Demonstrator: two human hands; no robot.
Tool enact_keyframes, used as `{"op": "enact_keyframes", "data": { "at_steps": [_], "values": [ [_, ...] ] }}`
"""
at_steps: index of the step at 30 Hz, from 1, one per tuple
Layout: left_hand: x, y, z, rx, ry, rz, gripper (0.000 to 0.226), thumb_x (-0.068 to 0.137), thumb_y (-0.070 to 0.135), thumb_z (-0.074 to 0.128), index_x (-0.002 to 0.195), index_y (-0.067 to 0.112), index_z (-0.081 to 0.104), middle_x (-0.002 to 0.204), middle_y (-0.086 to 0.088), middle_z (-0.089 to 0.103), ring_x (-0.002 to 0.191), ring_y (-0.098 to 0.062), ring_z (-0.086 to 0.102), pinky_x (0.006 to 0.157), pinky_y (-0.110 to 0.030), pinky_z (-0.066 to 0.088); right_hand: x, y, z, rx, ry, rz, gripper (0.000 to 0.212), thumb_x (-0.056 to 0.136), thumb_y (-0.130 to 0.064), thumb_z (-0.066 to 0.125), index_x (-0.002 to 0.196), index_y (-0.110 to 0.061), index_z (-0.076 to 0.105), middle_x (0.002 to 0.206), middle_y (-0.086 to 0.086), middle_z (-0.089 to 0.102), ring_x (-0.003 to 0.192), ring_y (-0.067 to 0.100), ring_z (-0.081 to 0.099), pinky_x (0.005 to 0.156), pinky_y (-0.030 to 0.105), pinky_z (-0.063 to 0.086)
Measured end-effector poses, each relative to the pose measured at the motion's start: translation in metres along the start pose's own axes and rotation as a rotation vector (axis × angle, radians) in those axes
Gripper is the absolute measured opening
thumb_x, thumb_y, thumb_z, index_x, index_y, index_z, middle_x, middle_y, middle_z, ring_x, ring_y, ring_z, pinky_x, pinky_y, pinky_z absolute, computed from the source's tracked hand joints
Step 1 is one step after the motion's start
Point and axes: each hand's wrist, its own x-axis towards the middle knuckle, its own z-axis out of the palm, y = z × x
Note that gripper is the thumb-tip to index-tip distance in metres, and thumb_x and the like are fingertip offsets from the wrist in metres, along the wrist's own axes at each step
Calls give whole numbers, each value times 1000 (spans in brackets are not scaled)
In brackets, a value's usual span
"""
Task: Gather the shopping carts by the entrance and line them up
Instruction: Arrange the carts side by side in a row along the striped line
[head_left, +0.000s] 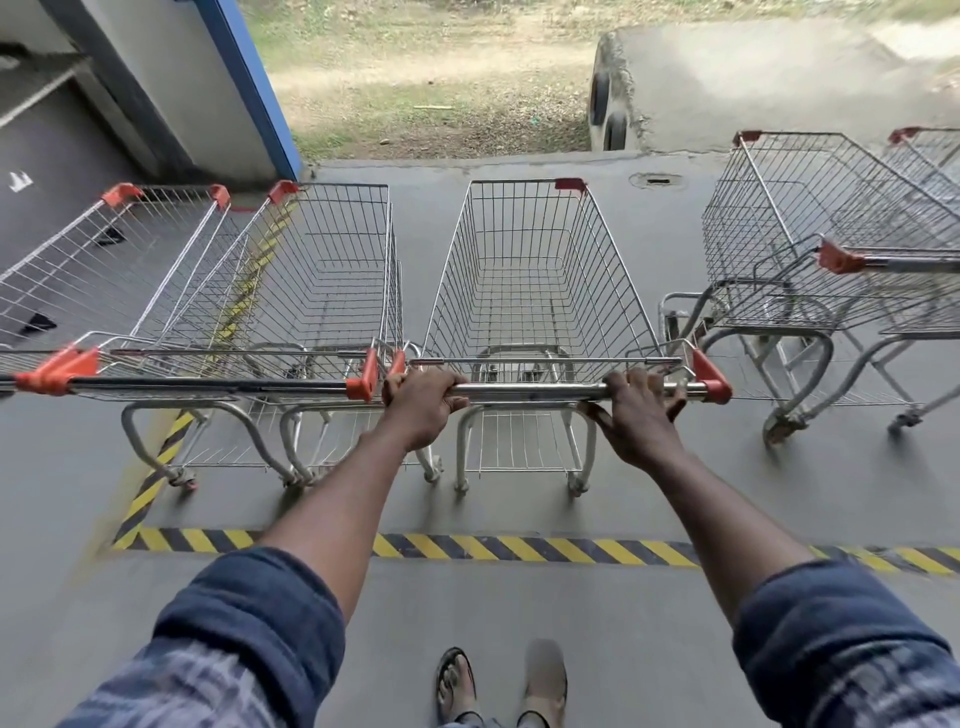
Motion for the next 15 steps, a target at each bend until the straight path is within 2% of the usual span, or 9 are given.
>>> {"op": "enact_keyframes", "data": {
  "at_steps": [3, 8, 11, 15],
  "values": [
    [-2, 0, -1, 7, -10, 6, 29, 97, 39, 57, 126, 37, 60, 122, 13, 62, 120, -15, 46, 89, -34, 11, -2, 0, -3, -5, -2, -11, 46, 92, -60, 55, 119, -24, 47, 123, 4, 36, 122, 27, 28, 106, 53, 34],
    [-1, 1, -4, 4, -21, 10, 28, 98, 36, 56, 125, 36, 61, 121, 12, 63, 121, -17, 48, 91, -36, 14, 0, -2, -3, -46, 4, -15, 48, 92, -61, 51, 121, -23, 48, 126, 4, 36, 125, 29, 27, 111, 56, 22],
    [-2, 1, -4, 6, -13, 1, 29, 98, 36, 57, 126, 35, 61, 121, 11, 62, 123, -17, 48, 100, -40, 15, -2, -5, -6, -29, -3, 1, 47, 94, -56, 53, 124, -21, 48, 129, 6, 35, 129, 28, 25, 111, 51, 16],
    [-3, 4, -6, 5, 12, 8, 26, 98, 34, 57, 123, 36, 62, 120, 12, 63, 121, -16, 49, 94, -36, 16, 1, -3, -4, -30, 6, -6, 46, 93, -58, 53, 120, -22, 50, 128, 7, 35, 130, 28, 24, 112, 50, 5]
  ]
}}
